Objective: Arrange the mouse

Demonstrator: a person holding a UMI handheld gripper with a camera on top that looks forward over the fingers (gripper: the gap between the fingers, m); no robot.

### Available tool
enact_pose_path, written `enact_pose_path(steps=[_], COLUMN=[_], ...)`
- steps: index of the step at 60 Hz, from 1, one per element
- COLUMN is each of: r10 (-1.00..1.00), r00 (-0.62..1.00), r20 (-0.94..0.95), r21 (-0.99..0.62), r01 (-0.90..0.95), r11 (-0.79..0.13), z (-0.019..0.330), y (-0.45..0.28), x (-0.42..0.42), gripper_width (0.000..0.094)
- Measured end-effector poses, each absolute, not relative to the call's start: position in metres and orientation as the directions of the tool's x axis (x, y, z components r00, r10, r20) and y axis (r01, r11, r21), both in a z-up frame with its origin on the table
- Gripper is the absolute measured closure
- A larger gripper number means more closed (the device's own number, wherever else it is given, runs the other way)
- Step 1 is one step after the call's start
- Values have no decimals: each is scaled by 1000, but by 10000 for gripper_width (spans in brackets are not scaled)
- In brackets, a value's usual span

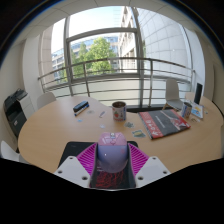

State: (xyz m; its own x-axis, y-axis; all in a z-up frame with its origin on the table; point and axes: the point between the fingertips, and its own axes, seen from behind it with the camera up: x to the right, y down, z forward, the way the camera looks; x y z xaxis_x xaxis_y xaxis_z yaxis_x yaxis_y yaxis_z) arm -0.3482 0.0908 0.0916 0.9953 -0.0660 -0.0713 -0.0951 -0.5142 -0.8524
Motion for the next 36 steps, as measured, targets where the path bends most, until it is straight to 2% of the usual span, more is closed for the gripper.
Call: enact_pose_path(steps=[6, 8, 17, 21, 26, 27, 29, 36], r10=[-55, -54, -47, -41, -35, -34, -37, -43], r00=[997, 998, 999, 999, 999, 999, 999, 998], r20=[-45, -33, -21, -18, -2, 1, 12, 40], r21=[-801, -791, -748, -743, -755, -760, -767, -787], r01=[-69, -60, -47, -41, -24, -21, -14, 5], r11=[-594, -609, -663, -668, -655, -650, -642, -617], z=[31, 17, -15, -12, 9, 15, 28, 78], y=[95, 92, 85, 80, 73, 70, 61, 26], x=[-369, -378, -388, -388, -386, -386, -387, -387], gripper_width=[494, 466, 393, 328, 96, 79, 111, 82])
